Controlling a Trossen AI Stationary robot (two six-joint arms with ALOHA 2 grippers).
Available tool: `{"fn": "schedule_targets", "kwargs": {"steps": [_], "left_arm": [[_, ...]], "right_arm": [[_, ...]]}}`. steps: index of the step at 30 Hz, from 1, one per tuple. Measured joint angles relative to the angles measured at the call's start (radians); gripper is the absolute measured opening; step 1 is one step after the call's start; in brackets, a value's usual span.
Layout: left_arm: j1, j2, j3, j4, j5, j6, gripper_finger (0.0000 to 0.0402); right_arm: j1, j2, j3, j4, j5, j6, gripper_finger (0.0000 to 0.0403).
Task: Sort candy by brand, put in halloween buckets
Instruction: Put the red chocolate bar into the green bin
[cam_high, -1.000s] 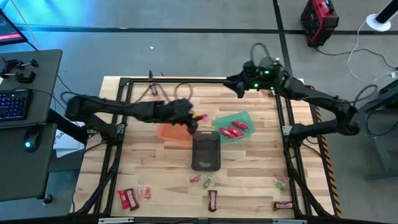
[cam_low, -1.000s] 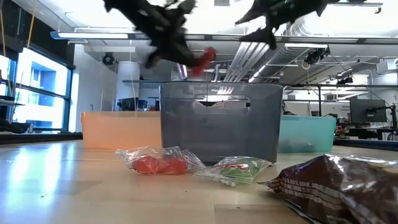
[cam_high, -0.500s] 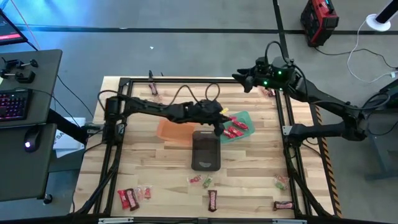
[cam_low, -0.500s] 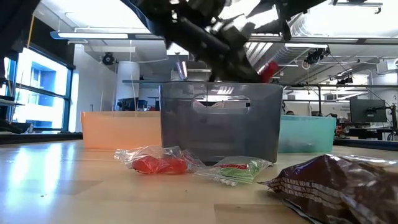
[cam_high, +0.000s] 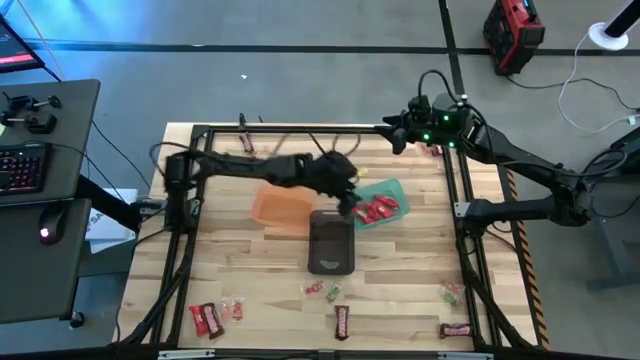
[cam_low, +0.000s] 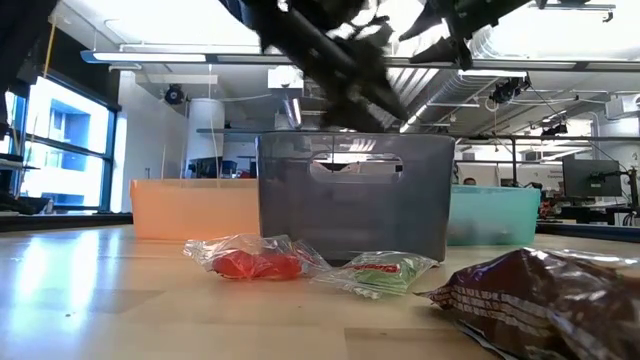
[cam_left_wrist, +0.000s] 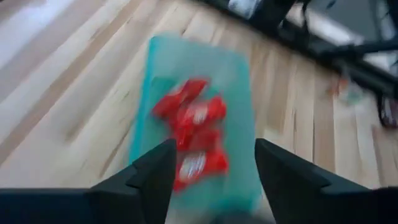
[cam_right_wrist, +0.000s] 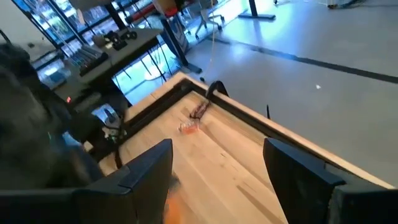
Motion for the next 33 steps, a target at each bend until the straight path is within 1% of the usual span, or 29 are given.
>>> {"fn": "schedule_targets", "kwargs": {"steps": [2,4,6,8,10,12,14,15,16,18,21,23,25,28,30,33], "left_arm": [[-0.009,-0.06,-0.003,-0.175,0.013,-0.033,0.022],[-0.047,-0.125,-0.035,-0.3,0.011,-0.076,0.0224],[-0.108,-0.203,-0.097,-0.35,-0.029,-0.142,0.0224],[-0.191,-0.295,-0.175,-0.343,-0.111,-0.254,0.0225],[-0.285,-0.381,-0.254,-0.345,-0.187,-0.434,0.0225],[-0.383,-0.447,-0.323,-0.35,-0.244,-0.667,0.0225],[-0.477,-0.494,-0.378,-0.375,-0.261,-0.916,0.0225],[-0.519,-0.507,-0.392,-0.402,-0.246,-1.028,0.0225],[-0.552,-0.511,-0.403,-0.44,-0.204,-1.124,0.0225],[-0.606,-0.501,-0.418,-0.545,-0.078,-1.222,0.0225],[-0.653,-0.453,-0.418,-0.685,0.171,-1.224,0.0217],[-0.68,-0.418,-0.418,-0.749,0.297,-1.189,0.0207],[-0.715,-0.377,-0.418,-0.764,0.368,-1.16,0.0192],[-0.776,-0.319,-0.417,-0.753,0.423,-1.144,0.0154],[-0.816,-0.272,-0.417,-0.753,0.476,-1.105,0.0116],[-0.863,-0.207,-0.417,-0.753,0.554,-1.006,0.0038]], "right_arm": [[0.0,0.0,0.0,-0.03,0.0,-0.01,0.0245],[0.0,0.0,0.0,-0.077,0.0,-0.025,0.0245],[0.0,0.0,0.0,-0.135,0.0,-0.027,0.0245],[0.0,0.0,0.0,-0.195,0.001,-0.026,0.0245],[0.0,0.0,0.0,-0.244,0.008,-0.026,0.0245],[0.0,0.0,0.0,-0.279,0.012,-0.026,0.0245],[0.0,0.0,0.0,-0.292,0.017,-0.026,0.0245],[0.0,0.0,0.0,-0.294,0.017,-0.02,0.0245],[0.0,0.0,0.0,-0.292,0.017,-0.017,0.0245],[0.0,0.0,0.0,-0.283,0.018,-0.006,0.0245],[0.0,0.0,0.0,-0.261,0.028,0.0,0.0245],[0.0,0.0,0.0,-0.25,0.029,0.0,0.0245],[0.0,0.001,-0.001,-0.251,0.029,0.0,0.0245],[0.0,0.001,-0.001,-0.262,0.029,0.0,0.0245],[0.0,0.001,-0.001,-0.268,0.029,0.0,0.0245],[0.0,0.001,-0.001,-0.268,0.029,0.0,0.0245]]}}
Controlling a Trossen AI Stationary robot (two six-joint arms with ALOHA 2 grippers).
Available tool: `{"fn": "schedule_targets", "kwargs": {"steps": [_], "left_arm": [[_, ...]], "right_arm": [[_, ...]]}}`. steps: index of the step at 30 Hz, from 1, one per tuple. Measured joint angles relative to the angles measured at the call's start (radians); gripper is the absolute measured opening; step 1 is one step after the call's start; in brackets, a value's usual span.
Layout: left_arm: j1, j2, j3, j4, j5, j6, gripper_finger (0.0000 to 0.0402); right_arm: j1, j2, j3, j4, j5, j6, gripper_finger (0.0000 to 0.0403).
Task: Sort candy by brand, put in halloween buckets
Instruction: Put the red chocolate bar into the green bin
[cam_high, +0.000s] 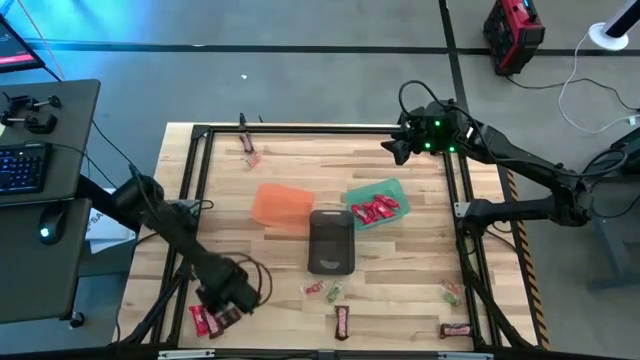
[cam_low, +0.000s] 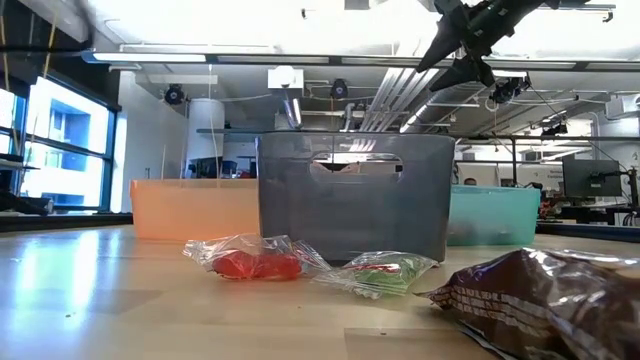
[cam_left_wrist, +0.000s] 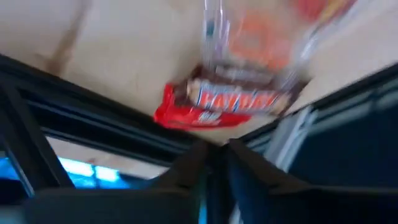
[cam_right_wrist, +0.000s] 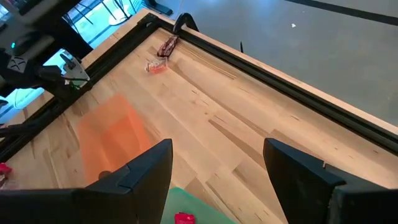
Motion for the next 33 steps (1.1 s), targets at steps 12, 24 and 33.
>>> {"fn": "schedule_targets", "kwargs": {"steps": [12,24,33], "left_arm": [[-0.05,0.122,0.0,0.001,0.12,0.179,0.0001],[-0.135,0.145,-0.003,0.147,0.108,0.077,0.0],[-0.139,0.149,-0.089,0.211,0.113,0.093,0.0]], "right_arm": [[0.0,0.0,0.0,-0.001,0.0,0.0,0.0245],[0.0,0.0,0.0,0.0,0.023,-0.003,0.0245],[0.0,0.0,0.0,0.0,0.052,0.005,0.0245]]}}
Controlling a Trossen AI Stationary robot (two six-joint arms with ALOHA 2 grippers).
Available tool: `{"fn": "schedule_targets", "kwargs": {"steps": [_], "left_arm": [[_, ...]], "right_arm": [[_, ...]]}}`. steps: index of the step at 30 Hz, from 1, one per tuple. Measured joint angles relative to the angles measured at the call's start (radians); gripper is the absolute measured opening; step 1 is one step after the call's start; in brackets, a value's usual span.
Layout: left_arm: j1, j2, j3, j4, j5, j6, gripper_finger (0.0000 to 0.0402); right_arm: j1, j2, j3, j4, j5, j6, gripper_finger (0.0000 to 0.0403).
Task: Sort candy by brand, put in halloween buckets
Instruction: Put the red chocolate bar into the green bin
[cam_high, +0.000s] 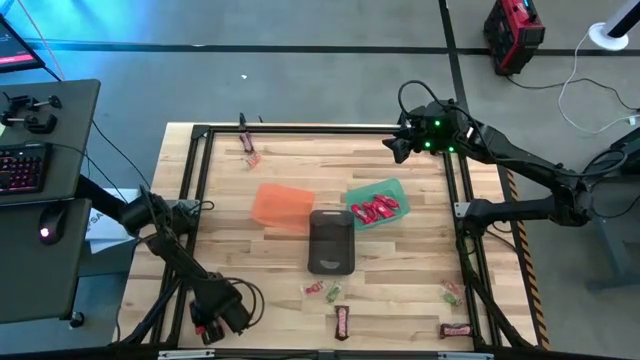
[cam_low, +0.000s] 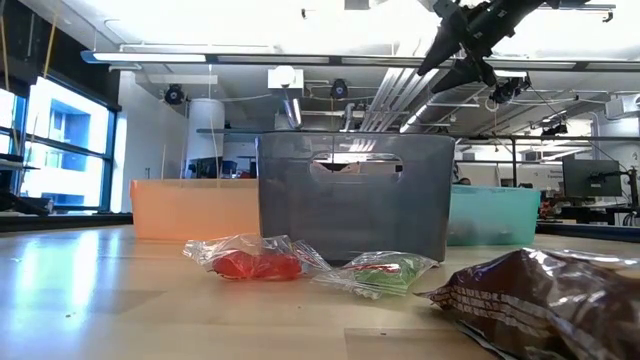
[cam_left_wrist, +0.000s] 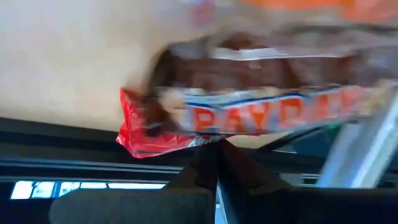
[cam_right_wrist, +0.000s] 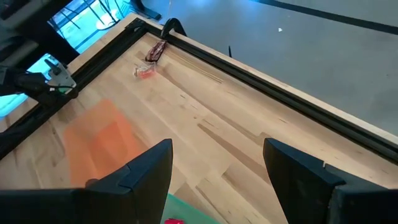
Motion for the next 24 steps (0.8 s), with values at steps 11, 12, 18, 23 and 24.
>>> {"fn": "schedule_targets", "kwargs": {"steps": [11,12,18,23,24], "left_arm": [[0.092,-0.003,-0.012,-0.189,-0.187,0.132,0.0],[0.109,-0.004,-0.016,-0.194,-0.202,0.133,0.0],[0.216,-0.006,-0.046,-0.205,-0.27,0.139,0.0],[0.31,-0.006,-0.043,-0.206,-0.307,0.143,0.0],[0.328,-0.005,-0.038,-0.206,-0.31,0.144,0.0]], "right_arm": [[0.0,0.0,0.0,0.0,0.0,0.038,0.0245],[0.0,0.0,0.0,0.0,0.0,0.048,0.0245],[0.0,0.0,0.0,0.0,0.0,0.081,0.0245],[0.002,0.0,0.0,0.0,0.0,0.086,0.0245],[0.005,0.0,0.0,0.0,0.0,0.086,0.0245]]}}
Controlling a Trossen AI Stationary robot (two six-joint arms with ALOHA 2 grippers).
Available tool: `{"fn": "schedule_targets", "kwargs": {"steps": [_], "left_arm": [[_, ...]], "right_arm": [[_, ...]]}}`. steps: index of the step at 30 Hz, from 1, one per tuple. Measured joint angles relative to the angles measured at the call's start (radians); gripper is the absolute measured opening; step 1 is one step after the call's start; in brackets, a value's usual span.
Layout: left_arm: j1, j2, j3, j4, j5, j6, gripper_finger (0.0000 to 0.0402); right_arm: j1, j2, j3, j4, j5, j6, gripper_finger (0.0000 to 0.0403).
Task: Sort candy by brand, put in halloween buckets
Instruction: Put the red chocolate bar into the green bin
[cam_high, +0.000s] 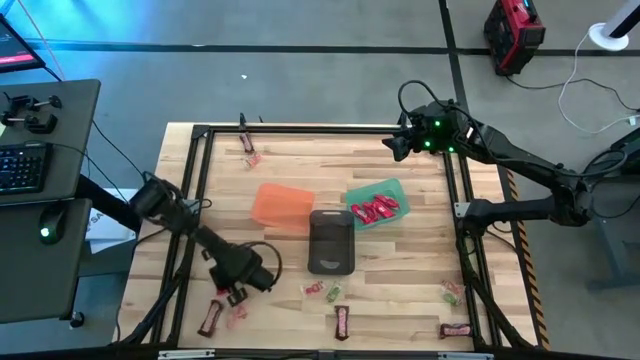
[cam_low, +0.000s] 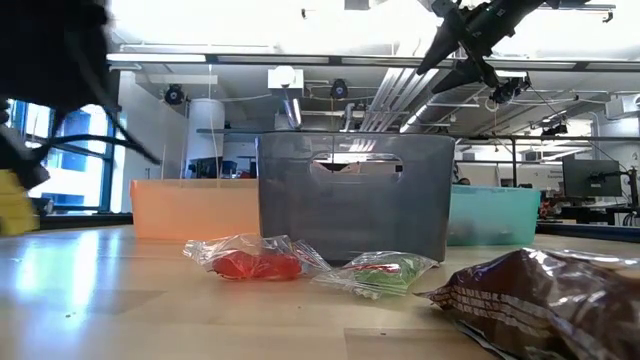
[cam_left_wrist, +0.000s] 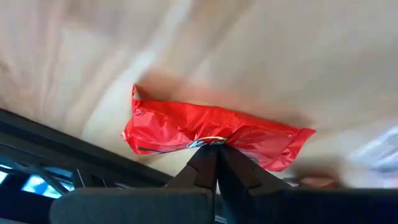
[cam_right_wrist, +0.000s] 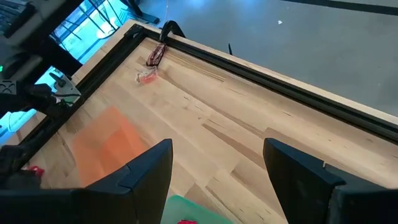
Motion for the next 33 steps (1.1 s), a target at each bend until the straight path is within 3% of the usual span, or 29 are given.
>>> {"fn": "schedule_targets", "kwargs": {"steps": [4,10,13,18,22,27,33], "left_arm": [[0.057,0.003,0.057,0.008,-0.058,0.036,0.0],[0.13,0.009,0.197,0.062,-0.224,0.129,0.0],[0.17,0.009,0.275,0.016,-0.239,0.211,0.0],[0.194,-0.039,0.372,-0.049,-0.244,0.434,0.0],[0.187,-0.105,0.37,-0.058,-0.297,0.623,0.0008],[0.196,-0.141,0.322,-0.071,-0.304,0.844,0.0053],[0.211,-0.141,0.251,0.039,-0.33,1.11,0.0149]], "right_arm": [[0.021,0.0,0.0,0.0,0.001,-0.002,0.0245],[0.066,0.0,0.0,-0.001,0.027,-0.019,0.0245],[0.087,0.0,0.0,-0.001,0.051,-0.022,0.0245],[0.111,0.0,0.0,-0.003,0.052,-0.02,0.0245],[0.134,0.0,0.0,-0.016,0.052,0.0,0.0245],[0.18,0.0,0.0,-0.019,0.052,0.054,0.0245],[0.255,0.0,0.0,-0.02,0.056,0.121,0.0245]]}}
